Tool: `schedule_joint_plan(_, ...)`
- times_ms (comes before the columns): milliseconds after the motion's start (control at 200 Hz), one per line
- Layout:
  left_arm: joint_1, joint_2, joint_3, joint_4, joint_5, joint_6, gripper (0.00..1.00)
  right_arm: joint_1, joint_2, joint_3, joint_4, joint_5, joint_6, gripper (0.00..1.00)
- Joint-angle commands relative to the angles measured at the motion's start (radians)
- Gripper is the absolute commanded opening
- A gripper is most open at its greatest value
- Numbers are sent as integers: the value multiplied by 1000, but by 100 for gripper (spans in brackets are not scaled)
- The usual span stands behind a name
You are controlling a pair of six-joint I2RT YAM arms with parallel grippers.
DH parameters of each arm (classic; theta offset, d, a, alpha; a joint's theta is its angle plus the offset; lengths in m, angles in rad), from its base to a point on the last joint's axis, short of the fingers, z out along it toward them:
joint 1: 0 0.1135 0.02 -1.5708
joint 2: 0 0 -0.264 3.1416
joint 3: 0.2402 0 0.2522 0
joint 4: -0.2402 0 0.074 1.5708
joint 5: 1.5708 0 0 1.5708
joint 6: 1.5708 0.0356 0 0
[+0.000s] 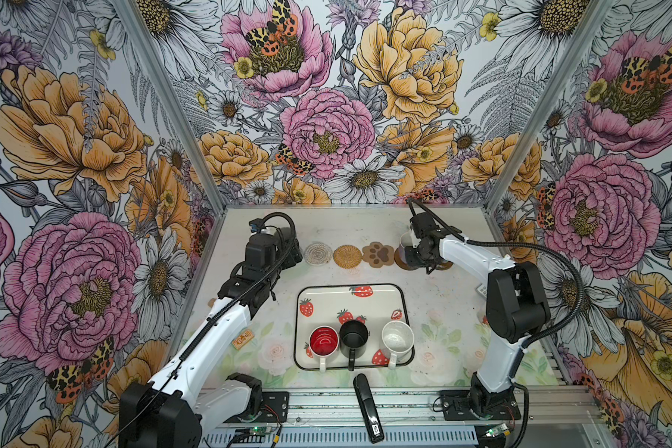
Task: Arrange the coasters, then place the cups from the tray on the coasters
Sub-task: 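Lower the lavender mug onto the round brown coaster beside the paw coaster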
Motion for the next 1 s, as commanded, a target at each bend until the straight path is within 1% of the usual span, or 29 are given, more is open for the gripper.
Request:
schedule_joint_plan(0,13,-28,-18,18,-2,-10,83,-9,5,52,75,-8,9,0)
schedule_joint_plan(210,28,-32,-23,19,7,-12,83,-17,17,54,81,-15,15,0)
schedule_joint_plan(996,34,-37,-27,15,11,-12,83,-25,45,48,88,-23,27,0)
